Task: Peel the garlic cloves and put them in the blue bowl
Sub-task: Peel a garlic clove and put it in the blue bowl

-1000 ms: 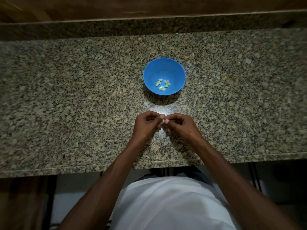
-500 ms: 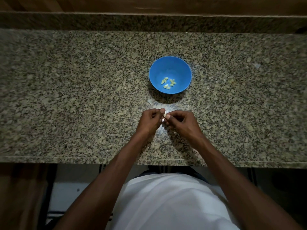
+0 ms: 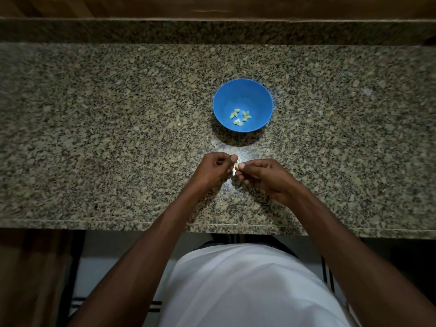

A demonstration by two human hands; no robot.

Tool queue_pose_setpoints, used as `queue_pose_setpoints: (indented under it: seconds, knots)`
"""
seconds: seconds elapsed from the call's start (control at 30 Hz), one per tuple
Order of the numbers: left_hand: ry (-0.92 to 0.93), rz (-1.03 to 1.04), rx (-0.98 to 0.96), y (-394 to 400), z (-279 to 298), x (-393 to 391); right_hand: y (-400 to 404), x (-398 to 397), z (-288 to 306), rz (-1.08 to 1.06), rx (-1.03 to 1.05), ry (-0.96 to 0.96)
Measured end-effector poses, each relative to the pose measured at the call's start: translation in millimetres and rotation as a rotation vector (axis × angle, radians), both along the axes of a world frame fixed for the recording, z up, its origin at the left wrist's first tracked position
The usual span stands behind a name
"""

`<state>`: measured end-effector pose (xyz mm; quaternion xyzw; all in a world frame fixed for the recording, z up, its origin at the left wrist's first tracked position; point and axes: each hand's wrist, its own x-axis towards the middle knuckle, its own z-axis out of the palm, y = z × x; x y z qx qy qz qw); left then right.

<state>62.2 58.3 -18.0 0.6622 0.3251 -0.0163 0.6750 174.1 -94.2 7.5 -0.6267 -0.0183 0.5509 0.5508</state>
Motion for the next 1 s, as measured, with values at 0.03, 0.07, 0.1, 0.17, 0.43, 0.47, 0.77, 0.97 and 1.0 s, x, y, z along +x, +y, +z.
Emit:
queue_pose_setpoints:
  seconds: [0.03, 0.07, 0.1, 0.17, 0.43, 0.47, 0.77, 0.97, 1.0]
  knots:
    - [-0.009, 0.018, 0.087, -2, 1, 1, 1, 0, 1, -0.024, -0.030, 0.019]
    - [-0.026, 0.050, 0.169, -4, 2, 1, 3, -1, 1, -0.056, -0.054, 0.054]
    - [-0.048, 0.085, 0.230, -5, 4, 2, 4, -1, 2, -0.085, -0.070, 0.094]
    - [-0.115, 0.096, 0.306, -7, 8, 2, 6, -2, 4, -0.116, -0.089, 0.167]
    - [-0.264, -0.169, 0.717, 3, 14, -9, 4, 2, 9, -0.185, -0.104, 0.269]
    - [-0.268, -0.189, 0.754, 4, 13, -9, 5, 2, 9, -0.180, -0.102, 0.263]
    - [-0.298, -0.174, 0.848, 7, 10, -11, 10, 5, 5, -0.112, -0.085, 0.182]
    - [-0.293, -0.113, 0.711, 6, 6, -13, 11, 2, 6, -0.107, -0.089, 0.124]
    - [-0.276, -0.099, 0.666, 6, 6, -13, 11, 2, 5, -0.108, -0.093, 0.107]
